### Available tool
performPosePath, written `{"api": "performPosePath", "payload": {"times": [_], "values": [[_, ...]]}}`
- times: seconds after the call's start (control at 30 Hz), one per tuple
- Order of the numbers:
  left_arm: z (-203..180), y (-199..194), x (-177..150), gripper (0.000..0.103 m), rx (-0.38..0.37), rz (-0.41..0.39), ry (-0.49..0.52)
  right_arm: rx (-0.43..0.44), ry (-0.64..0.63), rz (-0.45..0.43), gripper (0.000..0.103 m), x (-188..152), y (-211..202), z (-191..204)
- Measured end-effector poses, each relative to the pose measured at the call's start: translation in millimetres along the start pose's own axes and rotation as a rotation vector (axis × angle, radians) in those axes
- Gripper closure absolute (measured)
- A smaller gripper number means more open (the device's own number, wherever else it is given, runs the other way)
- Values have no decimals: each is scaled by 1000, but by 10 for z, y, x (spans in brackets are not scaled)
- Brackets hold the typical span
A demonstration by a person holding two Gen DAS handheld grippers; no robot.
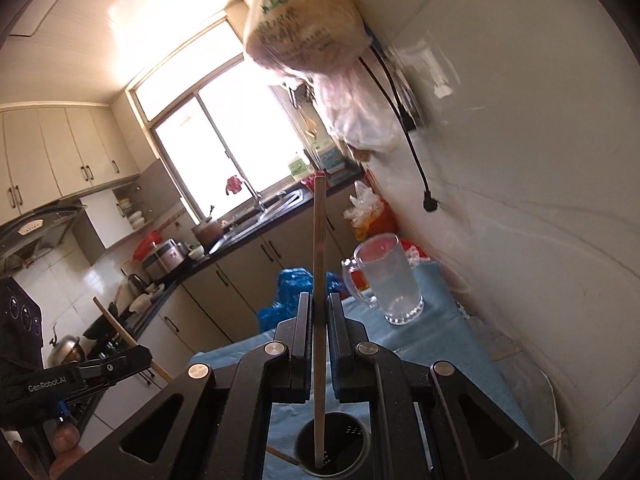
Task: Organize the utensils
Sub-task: 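Lower the chopsticks into the black cup and open both tools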
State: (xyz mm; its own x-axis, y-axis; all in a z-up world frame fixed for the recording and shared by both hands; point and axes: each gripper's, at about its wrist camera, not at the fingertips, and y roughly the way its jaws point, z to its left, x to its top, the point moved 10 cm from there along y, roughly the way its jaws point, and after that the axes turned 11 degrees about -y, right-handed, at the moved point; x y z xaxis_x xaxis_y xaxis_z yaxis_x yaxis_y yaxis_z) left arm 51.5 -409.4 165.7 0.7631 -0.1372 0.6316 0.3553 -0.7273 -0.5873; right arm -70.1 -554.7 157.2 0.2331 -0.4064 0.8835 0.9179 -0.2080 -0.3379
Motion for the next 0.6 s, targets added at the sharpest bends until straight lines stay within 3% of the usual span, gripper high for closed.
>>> {"api": "performPosePath", "payload": {"times": [0.33, 0.6], "values": [[270, 613, -304, 97, 38, 109, -29, -3, 34, 160, 95, -516, 513, -216], [342, 719, -365, 94, 51, 117, -31, 10, 29, 216, 93, -741, 645, -205]]}}
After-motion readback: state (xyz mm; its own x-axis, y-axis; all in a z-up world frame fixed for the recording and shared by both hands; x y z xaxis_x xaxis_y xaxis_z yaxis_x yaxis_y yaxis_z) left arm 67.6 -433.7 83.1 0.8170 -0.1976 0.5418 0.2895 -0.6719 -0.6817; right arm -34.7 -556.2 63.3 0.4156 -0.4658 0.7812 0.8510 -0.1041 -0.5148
